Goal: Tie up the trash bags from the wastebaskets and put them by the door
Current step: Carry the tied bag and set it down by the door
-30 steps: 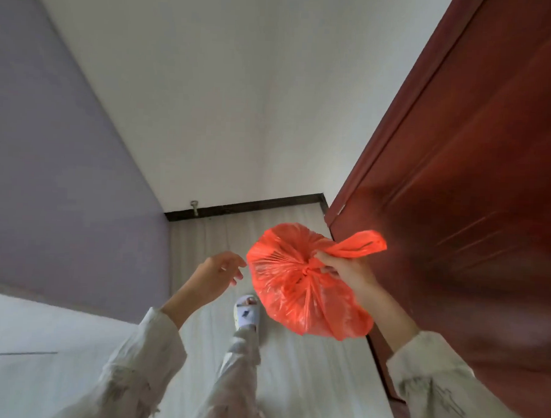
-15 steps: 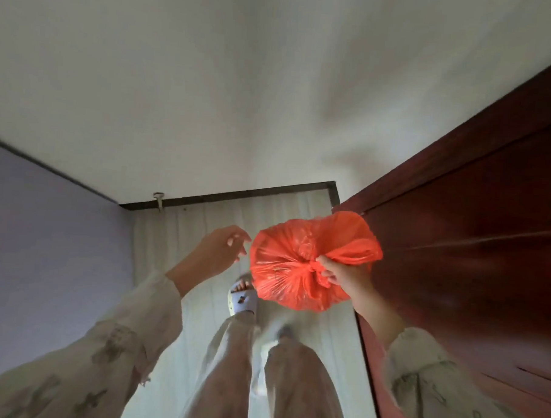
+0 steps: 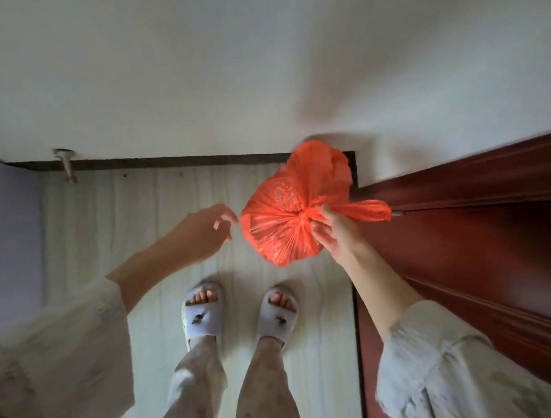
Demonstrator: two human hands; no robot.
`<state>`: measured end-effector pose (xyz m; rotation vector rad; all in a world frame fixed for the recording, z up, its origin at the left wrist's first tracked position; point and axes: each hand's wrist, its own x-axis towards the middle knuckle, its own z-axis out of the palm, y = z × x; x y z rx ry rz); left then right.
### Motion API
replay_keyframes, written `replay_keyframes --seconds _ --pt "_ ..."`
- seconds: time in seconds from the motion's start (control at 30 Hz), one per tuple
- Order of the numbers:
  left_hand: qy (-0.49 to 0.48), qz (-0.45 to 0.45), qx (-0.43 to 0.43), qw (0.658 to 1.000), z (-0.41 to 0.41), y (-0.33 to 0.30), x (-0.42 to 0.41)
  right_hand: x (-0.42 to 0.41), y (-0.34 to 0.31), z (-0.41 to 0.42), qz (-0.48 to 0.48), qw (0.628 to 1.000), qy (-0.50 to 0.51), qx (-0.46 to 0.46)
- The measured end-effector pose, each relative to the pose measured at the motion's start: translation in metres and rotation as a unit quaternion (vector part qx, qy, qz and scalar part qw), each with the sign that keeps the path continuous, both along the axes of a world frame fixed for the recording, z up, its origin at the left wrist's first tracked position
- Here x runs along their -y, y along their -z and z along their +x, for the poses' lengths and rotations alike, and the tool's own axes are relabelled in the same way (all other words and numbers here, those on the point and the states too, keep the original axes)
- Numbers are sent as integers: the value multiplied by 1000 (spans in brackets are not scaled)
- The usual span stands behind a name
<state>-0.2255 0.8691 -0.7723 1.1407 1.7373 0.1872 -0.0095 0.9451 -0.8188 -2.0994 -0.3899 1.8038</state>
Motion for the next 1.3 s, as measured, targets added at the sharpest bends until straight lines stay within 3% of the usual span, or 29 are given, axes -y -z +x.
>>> replay_keyframes --seconds 0.27,0.53,0.7,0.93,1.03,1.17,1.3 --pt "-16 -30 7 999 14 78 -13 -31 84 22 -34 996 68 -42" --pt "-18 -62 25 998 15 64 1 -39 66 24 -27 994 86 -68" --pt "-58 -75 38 995 18 9 16 -27 -1 6 -36 995 55 -76" --pt "-196 -44 55 978 25 -121 53 23 -163 -23 -43 975 -206 -72" --pt "-267 -27 64 961 22 -182 82 45 -241 -37 -41 962 -248 -110" --pt "-363 3 86 928 16 -260 141 85 -326 -63 -5 945 -313 -94" --pt "-450 47 73 889 10 -322 222 143 -382 -89 35 894 -437 -88"
